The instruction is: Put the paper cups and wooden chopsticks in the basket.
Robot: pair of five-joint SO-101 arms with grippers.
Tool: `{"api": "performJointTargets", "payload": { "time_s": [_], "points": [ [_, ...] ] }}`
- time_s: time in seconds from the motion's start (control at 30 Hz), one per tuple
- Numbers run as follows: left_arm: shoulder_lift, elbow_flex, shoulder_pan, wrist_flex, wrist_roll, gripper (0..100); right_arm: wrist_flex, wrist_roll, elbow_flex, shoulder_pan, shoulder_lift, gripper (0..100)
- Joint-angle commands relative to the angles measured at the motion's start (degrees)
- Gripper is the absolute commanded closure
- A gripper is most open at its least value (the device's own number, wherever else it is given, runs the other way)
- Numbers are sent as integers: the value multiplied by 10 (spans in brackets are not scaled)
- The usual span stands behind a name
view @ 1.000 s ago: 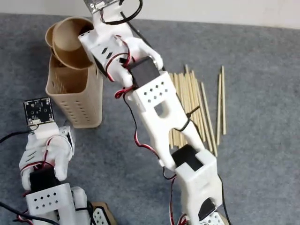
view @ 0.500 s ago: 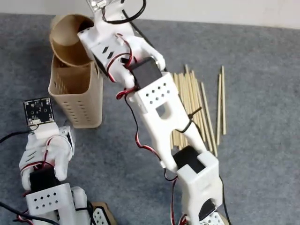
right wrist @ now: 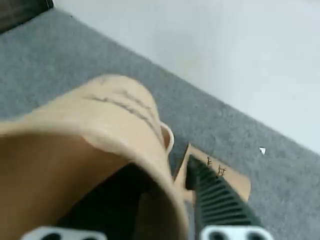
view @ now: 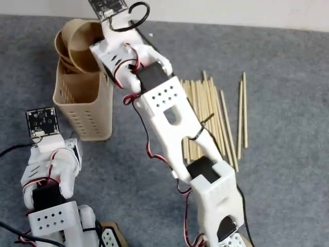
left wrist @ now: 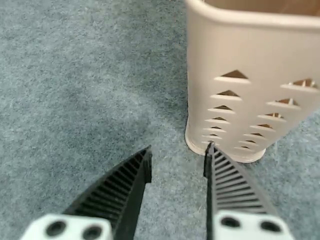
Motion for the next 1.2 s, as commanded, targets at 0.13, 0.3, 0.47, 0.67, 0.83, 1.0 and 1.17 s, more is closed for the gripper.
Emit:
{"api": "performJointTargets", "payload": {
  "time_s": [0.13, 0.3, 0.47, 0.67, 0.83, 1.0, 1.17],
  "points": [
    [-7, -3, 11, -10, 1, 800, -14, -4, -153, -36, -7, 839],
    [-7, -3, 11, -10, 1, 800, -29, -6, -140, -51, -7, 839],
    [-7, -3, 11, -10, 1, 800, 40, -4, -168, -33, -29, 878],
    [-11, -24, 3, -7, 1, 800, 342, -3, -220, -14, -122, 882],
    [-7, -114, -32, 11, 1, 800, 501, 38, -204, 28, -184, 891],
    [-6, -284, -36, 102, -33, 799, 500, 30, -58, 126, -299, 985],
    [76, -458, -33, 176, -35, 797, 500, 37, 235, 169, -452, 993]
  ]
}}
